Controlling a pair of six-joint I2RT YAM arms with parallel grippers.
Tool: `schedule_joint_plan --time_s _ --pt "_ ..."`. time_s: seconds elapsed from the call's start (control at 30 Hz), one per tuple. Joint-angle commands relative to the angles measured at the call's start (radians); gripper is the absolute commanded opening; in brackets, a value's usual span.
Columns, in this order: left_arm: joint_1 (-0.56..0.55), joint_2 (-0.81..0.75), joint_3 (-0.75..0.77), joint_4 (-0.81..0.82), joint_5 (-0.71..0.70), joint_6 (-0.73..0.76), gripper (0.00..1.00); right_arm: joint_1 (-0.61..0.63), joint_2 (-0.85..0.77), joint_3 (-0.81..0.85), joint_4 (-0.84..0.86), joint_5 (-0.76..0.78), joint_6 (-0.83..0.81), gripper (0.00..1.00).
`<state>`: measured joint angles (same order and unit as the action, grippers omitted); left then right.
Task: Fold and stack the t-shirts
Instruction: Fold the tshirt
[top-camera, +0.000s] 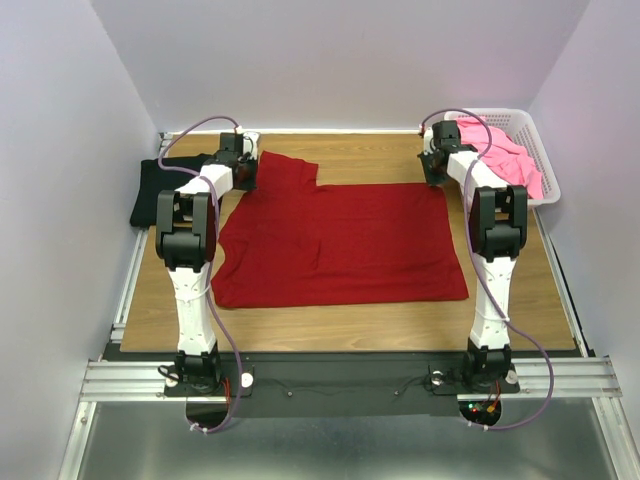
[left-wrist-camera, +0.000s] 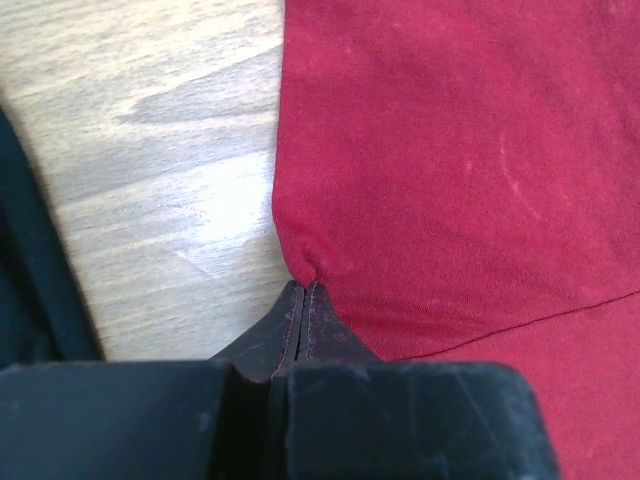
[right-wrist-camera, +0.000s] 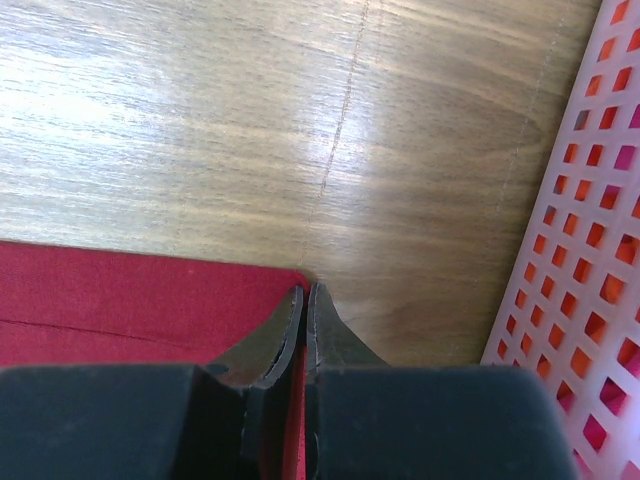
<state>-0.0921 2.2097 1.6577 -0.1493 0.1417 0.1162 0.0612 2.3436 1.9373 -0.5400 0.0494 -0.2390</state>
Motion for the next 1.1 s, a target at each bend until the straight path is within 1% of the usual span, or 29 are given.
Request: schedule_joint_plan --time_s 0.0,0.33,0.47,0.57,0.7,0.9,1.07 --pt "0.0 -0.059 0.059 -0.015 -0.077 -0.009 0.0 0.012 -0.049 0.037 -0.041 0.042 0.036 0.01" --pt "0.0 -0.156 -0.045 0.039 -0.132 -0.096 0.0 0.012 -0.118 0.025 -0.041 0.041 0.069 0.01" --pt "0.0 -0.182 -0.062 0.044 -0.134 -0.098 0.0 0.014 -0.138 0.017 -0.035 0.049 0.084 0.01" --pt "0.002 -0.203 -0.076 0.047 -0.177 -0.11 0.0 0.012 -0.151 0.008 -0.028 0.055 0.09 0.01" --pt "0.0 -0.238 -0.116 0.05 -0.205 -0.174 0.0 0.012 -0.174 -0.006 -0.025 0.035 0.106 0.01" --pt "0.002 -0.292 -0.191 0.033 -0.284 -0.233 0.0 0.012 -0.243 -0.103 -0.011 0.05 0.129 0.01" --pt "0.0 -0.352 -0.263 0.033 -0.304 -0.259 0.0 0.014 -0.3 -0.187 0.015 0.064 0.159 0.01"
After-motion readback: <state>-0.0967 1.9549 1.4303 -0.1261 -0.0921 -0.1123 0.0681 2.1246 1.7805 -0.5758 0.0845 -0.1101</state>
